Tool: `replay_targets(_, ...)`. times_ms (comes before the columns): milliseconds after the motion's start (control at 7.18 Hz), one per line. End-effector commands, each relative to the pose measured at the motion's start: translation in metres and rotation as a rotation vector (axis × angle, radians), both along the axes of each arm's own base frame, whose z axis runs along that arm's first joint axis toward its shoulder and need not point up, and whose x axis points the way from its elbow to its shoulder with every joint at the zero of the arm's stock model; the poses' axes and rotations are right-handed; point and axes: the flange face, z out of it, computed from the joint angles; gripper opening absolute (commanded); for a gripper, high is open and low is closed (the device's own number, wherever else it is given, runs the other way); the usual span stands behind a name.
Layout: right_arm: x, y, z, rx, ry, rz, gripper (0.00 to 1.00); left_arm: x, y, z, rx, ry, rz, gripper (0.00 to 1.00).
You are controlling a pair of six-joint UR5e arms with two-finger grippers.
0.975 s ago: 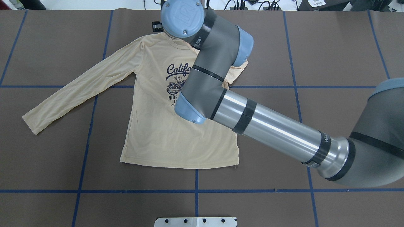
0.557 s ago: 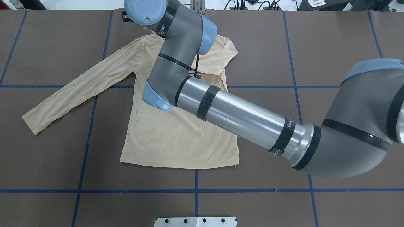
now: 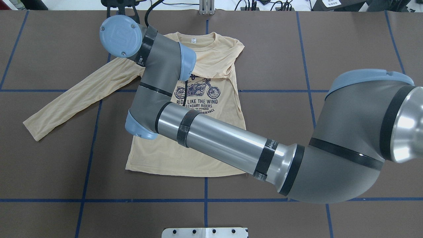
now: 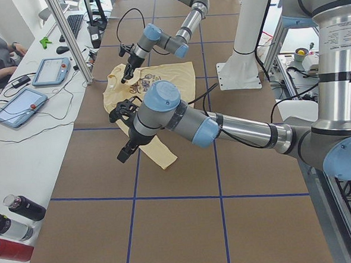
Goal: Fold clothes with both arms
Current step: 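Lift the sleeve with the right gripper and carry it across the shirt body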
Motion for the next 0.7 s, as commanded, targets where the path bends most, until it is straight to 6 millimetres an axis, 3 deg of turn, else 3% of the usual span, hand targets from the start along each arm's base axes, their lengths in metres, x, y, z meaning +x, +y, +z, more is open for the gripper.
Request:
replay_targets(0, -0.009, 0.004, 0.005, 0.001, 0.016, 0.012, 0.65, 0.0, 0.0, 0.0, 0.0, 0.0, 0.0, 1.0)
replay_targets(139, -0.011, 0.001, 0.011, -0.006, 0.027, 0.031, 0.85, 0.0, 0.0, 0.0, 0.0, 0.0, 0.0, 1.0)
replay_targets(278, -0.011, 0.0, 0.007, -0.027, 0.009, 0.051, 0.94, 0.0, 0.0, 0.0, 0.0, 0.0, 0.0, 1.0)
replay_targets(557, -0.01, -0.001, 0.0, -0.042, -0.008, 0.064, 0.99, 0.0, 0.0, -0.001, 0.0, 0.0, -0.001, 1.0)
